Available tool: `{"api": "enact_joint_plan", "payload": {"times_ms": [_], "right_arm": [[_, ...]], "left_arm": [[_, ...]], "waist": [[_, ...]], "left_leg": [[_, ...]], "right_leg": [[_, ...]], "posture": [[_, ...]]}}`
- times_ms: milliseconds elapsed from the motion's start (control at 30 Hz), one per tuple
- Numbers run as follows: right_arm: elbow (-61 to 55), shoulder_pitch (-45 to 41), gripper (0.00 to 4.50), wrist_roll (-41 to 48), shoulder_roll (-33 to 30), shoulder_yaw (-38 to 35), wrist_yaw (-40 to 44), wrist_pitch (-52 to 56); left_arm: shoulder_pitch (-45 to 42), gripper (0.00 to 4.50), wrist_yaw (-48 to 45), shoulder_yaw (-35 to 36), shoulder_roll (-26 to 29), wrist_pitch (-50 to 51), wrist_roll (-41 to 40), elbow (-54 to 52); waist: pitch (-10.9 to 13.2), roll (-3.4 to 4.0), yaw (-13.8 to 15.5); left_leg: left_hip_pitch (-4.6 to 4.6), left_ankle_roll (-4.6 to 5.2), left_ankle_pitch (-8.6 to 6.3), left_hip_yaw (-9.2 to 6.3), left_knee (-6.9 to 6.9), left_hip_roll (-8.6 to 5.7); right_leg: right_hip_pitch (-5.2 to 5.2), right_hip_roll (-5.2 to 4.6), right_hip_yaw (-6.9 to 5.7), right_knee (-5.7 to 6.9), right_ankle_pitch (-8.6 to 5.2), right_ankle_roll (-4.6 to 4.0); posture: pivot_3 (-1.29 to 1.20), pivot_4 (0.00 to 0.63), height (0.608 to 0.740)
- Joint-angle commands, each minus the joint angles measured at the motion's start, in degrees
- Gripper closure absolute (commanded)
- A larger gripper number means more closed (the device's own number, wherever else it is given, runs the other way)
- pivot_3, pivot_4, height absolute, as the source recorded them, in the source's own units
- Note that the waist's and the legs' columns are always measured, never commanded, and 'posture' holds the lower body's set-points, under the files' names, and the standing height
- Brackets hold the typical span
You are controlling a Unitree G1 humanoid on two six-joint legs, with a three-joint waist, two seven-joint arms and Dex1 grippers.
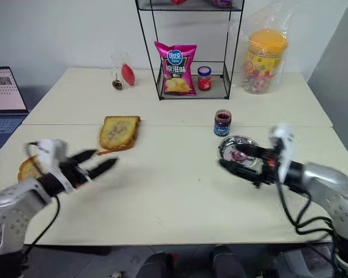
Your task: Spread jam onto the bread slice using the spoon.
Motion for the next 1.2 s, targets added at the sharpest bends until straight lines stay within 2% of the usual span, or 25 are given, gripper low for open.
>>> {"api": "enact_joint_plan", "payload": {"times_ms": [33,200,333,533,767,1000,1100,1200], "right_arm": [[3.0,-8.6,0.05,-3.4,5.5,10.4,2.7,-2.6],[7.3,-11.2,0.05,-7.8,6.5,15.5,8.1,-6.6],[9.7,-11.4,0.05,-11.6,7.8,18.2,9.4,-9.8],[10.9,-11.3,0.05,-14.2,8.1,19.2,11.5,-12.2],[10.9,-13.0,0.05,-14.0,10.3,17.7,9.3,-10.9],[9.1,-11.6,0.05,-13.6,9.6,15.8,7.5,-10.0],[8.0,-11.3,0.0,-13.0,9.6,15.4,6.7,-9.0],[7.7,-11.2,0.0,-13.1,9.7,15.0,6.3,-8.7]], "left_arm": [[-3.2,0.0,13.4,8.8,-0.2,-7.0,7.3,9.9],[-3.4,0.0,20.8,14.5,0.0,-9.5,9.6,16.2],[-1.2,0.0,23.5,18.9,-1.6,-7.2,7.7,19.5],[-0.2,0.0,19.5,18.5,-3.9,-2.7,2.3,19.9],[-6.4,0.0,17.6,15.1,-1.4,-1.3,3.2,32.5],[-9.4,0.0,17.0,14.3,-1.9,2.4,1.1,34.6],[-9.2,0.48,17.2,14.5,-2.2,4.2,0.3,33.1],[-8.9,1.22,18.7,15.2,-2.8,4.7,0.3,32.2]], "waist": [[0.0,-0.01,0.2],[-0.1,-0.3,0.6],[-0.2,-0.43,0.7],[-0.3,-0.59,1.1],[-0.3,-0.68,1.1],[-0.3,-0.66,1.5],[-0.3,-0.65,1.6],[-0.3,-0.65,1.7]], "left_leg": [[-0.12,0.0,0.0,0.04,0.02,-0.01],[-0.45,-0.06,-0.04,0.04,0.1,-0.12],[-0.5,-0.09,-0.05,0.01,0.09,-0.31],[-0.49,-0.09,-0.05,-0.09,0.15,-0.31],[-0.28,-0.06,-0.02,-0.1,0.15,-0.26],[-0.28,-0.05,-0.02,-0.08,0.12,-0.28],[-0.28,-0.06,-0.02,-0.05,0.12,-0.3],[-0.27,-0.06,-0.02,-0.05,0.13,-0.31]], "right_leg": [[-0.09,-0.01,0.01,-0.02,0.01,0.01],[-0.26,-0.23,-0.03,-0.17,0.01,0.04],[-0.26,-0.48,-0.09,-0.15,0.07,-0.05],[-0.24,-0.49,-0.23,-0.07,0.03,0.05],[-0.12,-0.33,-0.21,0.01,0.05,0.08],[-0.11,-0.38,-0.19,-0.02,0.04,0.07],[-0.11,-0.42,-0.16,-0.02,0.04,0.08],[-0.1,-0.44,-0.16,-0.02,0.04,0.08]], "posture": [[0.0,0.15,0.74],[0.0,0.15,0.74],[0.0,0.15,0.74],[0.0,0.15,0.74],[0.0,0.15,0.74],[0.0,0.15,0.74],[0.0,0.15,0.74],[0.0,0.15,0.74]]}}
